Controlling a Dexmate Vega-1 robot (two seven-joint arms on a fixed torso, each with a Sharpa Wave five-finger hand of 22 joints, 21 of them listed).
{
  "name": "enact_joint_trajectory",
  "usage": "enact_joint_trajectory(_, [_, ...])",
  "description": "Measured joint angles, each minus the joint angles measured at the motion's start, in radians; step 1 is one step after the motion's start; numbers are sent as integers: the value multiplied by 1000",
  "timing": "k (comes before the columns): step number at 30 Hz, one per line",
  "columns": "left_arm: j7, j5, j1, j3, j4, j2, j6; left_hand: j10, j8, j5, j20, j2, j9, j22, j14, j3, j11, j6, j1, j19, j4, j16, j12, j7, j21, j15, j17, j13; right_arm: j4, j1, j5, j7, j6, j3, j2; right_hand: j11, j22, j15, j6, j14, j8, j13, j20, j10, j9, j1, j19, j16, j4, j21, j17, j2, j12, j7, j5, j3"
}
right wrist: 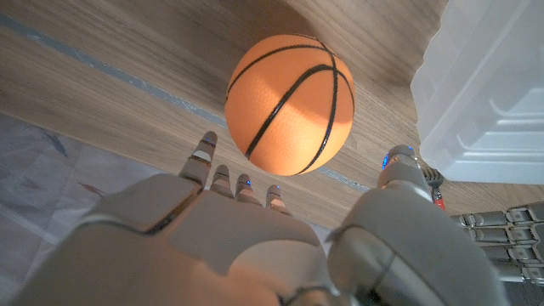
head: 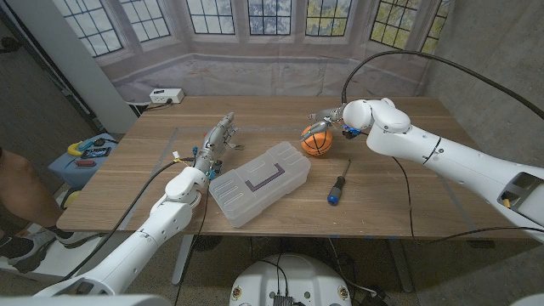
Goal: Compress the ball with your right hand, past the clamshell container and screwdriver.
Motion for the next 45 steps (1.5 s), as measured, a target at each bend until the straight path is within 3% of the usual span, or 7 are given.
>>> enact_joint_trajectory(12, [0, -2, 1, 0, 4, -2, 0, 0, 0, 0, 5, 4, 0, 0, 6, 7, 0, 5, -4, 5, -1, 0, 0, -5, 0, 5, 0, 0, 31, 13, -45, 21, 17, -30, 27, 20, 5, 0, 0, 0, 12, 5, -9, 2, 5, 19, 10, 15, -4, 12, 5, 4, 14, 0, 0, 4])
enact_joint_trajectory(31, [0, -3, 3, 9, 3, -5, 5, 0, 4, 0, 5, 0, 0, 0, 5, 10, 0, 11, -8, 5, -4, 0, 7, -11, 0, 5, 0, 0, 60, 7, -138, 19, 57, -59, 52, 30, 10, -4, 0, 50, 26, 30, -9, 2, 9, 74, 82, 39, -12, 31, 14, 3, 38, 0, 8, 21])
enact_joint_trajectory(45, [2, 1, 9, 15, -12, -3, 15, 0, 3, 0, 6, 4, 0, 0, 11, 12, 0, 20, -12, 6, -7, 0, 7, -9, 0, 11, 0, 0, 61, -49, -215, -68, 111, -37, 45, -13, 14, -12, 0, 176, 42, 104, -5, 53, 17, 169, 217, 74, -13, 67, 35, 3, 125, 0, 8, 54])
